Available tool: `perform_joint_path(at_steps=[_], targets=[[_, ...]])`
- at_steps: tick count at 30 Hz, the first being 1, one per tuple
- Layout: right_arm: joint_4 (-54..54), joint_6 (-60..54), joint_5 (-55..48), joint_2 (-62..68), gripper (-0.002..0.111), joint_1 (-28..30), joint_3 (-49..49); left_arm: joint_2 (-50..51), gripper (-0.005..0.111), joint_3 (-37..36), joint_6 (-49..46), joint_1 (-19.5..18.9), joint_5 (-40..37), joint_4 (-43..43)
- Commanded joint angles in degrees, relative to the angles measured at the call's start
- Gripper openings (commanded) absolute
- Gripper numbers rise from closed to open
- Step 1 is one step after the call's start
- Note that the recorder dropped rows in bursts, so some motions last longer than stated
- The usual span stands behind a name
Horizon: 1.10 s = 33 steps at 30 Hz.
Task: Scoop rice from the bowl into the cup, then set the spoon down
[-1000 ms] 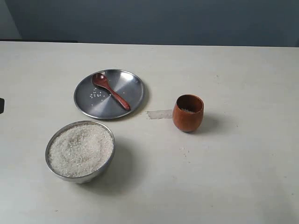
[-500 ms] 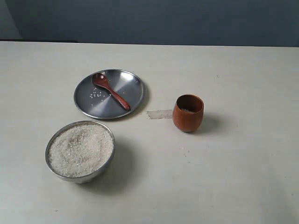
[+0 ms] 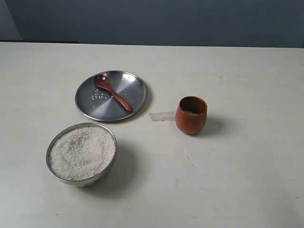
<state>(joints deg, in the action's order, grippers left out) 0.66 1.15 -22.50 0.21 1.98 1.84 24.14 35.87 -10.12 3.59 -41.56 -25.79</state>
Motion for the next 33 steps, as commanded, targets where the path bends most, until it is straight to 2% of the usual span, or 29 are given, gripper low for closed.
perform_joint_path(at_steps=[1, 6, 11, 14, 20, 27, 33], targets=[[0.0, 0.1, 0.0, -0.2, 0.0, 0.3, 0.2, -1.0, 0.0, 0.3, 0.5, -0.1, 0.4, 0.0], [0.0, 0.1, 0.0, -0.2, 0.0, 0.3, 0.2, -2.8, 0.0, -1.2, 1.3, -0.1, 2.8, 9.0], [0.0, 0.1, 0.0, -0.2, 0.0, 0.3, 0.2, -5.2, 0.0, -9.0, 1.3, -0.1, 15.4, 18.8], [0.0, 0.1, 0.0, -0.2, 0.0, 0.3, 0.2, -6.9, 0.0, -13.6, 1.3, -0.1, 17.5, 22.2], [0.0, 0.1, 0.2, -0.2, 0.0, 0.3, 0.2, -11.9, 0.0, -20.0, 1.3, -0.1, 19.0, 23.3], [0.0, 0.1, 0.2, -0.2, 0.0, 0.3, 0.2, -17.4, 0.0, -27.9, 2.6, -0.1, 27.7, 27.1], [0.0, 0.1, 0.2, -0.2, 0.0, 0.3, 0.2, -21.8, 0.0, -33.5, 2.6, -0.1, 28.8, 28.0]])
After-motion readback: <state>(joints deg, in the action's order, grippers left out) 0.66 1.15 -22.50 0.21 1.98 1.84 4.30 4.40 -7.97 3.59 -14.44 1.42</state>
